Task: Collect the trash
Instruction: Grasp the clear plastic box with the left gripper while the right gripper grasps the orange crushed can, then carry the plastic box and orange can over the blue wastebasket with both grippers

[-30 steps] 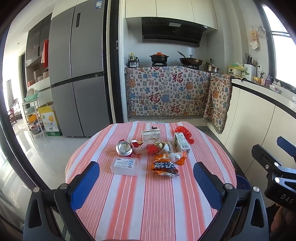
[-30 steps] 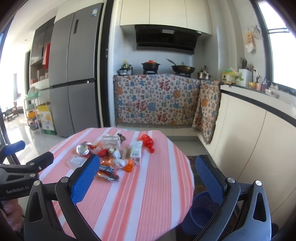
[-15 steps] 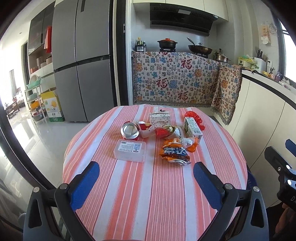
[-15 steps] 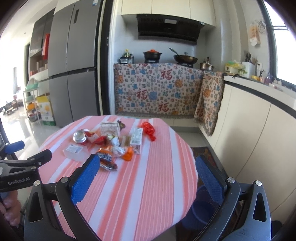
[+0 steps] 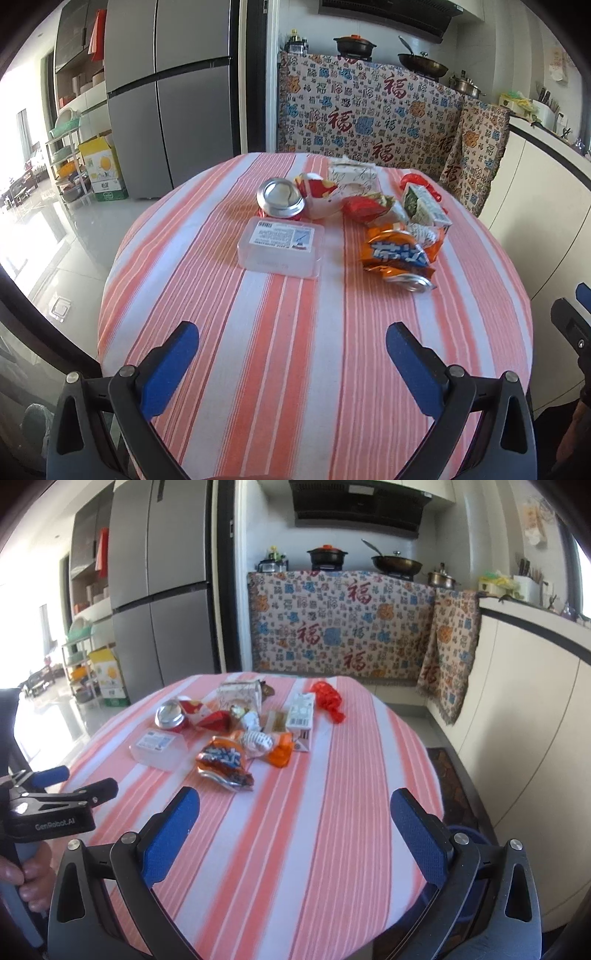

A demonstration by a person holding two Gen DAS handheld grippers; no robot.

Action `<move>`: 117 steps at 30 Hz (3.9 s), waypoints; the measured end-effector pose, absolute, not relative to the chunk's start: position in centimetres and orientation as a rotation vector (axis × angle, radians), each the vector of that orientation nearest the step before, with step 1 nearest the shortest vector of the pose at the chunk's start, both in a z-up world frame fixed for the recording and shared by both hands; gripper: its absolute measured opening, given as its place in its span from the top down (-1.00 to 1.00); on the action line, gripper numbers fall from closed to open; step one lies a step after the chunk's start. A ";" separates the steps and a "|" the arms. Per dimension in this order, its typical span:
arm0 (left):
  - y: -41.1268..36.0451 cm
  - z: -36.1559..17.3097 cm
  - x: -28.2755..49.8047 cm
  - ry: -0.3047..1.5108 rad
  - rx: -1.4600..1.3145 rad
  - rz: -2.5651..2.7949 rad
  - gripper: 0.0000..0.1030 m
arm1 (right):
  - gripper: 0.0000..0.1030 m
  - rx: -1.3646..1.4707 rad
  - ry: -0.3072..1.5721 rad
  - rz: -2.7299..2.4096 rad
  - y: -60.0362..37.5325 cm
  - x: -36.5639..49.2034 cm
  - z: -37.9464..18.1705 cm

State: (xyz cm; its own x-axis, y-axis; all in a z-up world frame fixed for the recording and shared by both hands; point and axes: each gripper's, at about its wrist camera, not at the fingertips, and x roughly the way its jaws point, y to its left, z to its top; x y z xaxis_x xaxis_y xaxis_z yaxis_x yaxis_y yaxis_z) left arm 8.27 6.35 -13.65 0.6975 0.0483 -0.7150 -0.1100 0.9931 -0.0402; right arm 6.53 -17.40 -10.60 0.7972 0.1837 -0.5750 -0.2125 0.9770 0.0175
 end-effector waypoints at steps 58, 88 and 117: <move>13.1 -18.9 21.2 0.934 -0.221 0.362 -1.00 | -0.99 -0.152 0.921 0.359 -13.4 13.4 -20.8; 13.6 -19.0 19.0 0.925 -0.082 0.054 -0.21 | 0.32 -0.134 0.855 0.676 -10.8 17.8 -16.0; -4.8 -13.6 13.5 0.828 -0.027 -0.384 -0.20 | 0.34 0.167 0.743 0.351 -27.6 11.6 -11.5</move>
State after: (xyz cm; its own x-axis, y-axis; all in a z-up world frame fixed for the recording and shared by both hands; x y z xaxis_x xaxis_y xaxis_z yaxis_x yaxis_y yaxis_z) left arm 13.53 -4.84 -13.57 0.6115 -0.3437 -0.7127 0.3226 0.9308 -0.1720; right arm 11.55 -27.56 -11.51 0.6815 0.3701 -0.6313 -0.2533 0.9287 0.2709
